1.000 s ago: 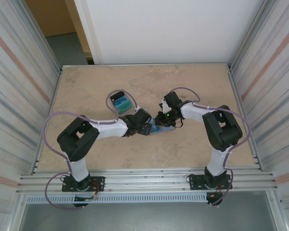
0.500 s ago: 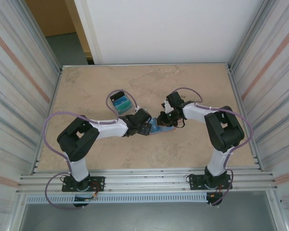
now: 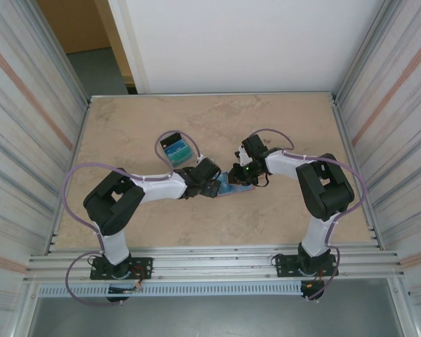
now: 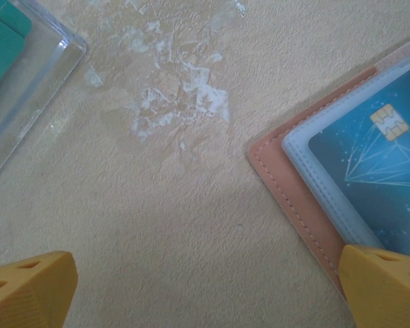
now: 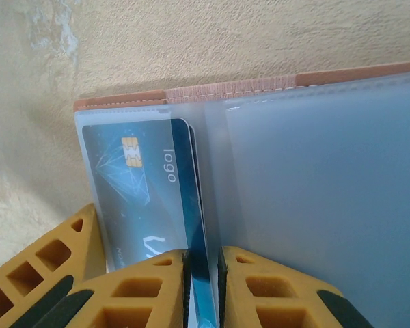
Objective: Take the credit cards out of the card holder
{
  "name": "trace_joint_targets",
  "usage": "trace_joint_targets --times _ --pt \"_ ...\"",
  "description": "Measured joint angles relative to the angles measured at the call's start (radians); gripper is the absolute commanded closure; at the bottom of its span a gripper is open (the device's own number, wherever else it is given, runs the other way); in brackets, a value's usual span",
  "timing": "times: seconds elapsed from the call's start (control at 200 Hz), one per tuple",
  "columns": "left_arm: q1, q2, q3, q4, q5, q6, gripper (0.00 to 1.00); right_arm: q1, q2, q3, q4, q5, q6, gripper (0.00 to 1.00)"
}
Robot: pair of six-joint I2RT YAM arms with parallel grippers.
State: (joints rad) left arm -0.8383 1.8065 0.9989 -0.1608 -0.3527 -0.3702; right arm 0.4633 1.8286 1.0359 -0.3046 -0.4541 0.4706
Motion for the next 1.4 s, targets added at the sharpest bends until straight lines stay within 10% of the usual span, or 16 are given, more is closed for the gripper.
trace_joint_targets --times 1.268,1.403 --pt "-0.008 0.001 0.005 -0.023 -0.035 -0.001 0.01 -0.066 -0.048 -0.105 0.073 -0.085 0.012 1.0" --pt "-0.01 -0.008 0.001 -0.037 -0.035 0.0 0.01 -0.066 -0.051 -0.109 0.074 -0.09 0.016 0.78"
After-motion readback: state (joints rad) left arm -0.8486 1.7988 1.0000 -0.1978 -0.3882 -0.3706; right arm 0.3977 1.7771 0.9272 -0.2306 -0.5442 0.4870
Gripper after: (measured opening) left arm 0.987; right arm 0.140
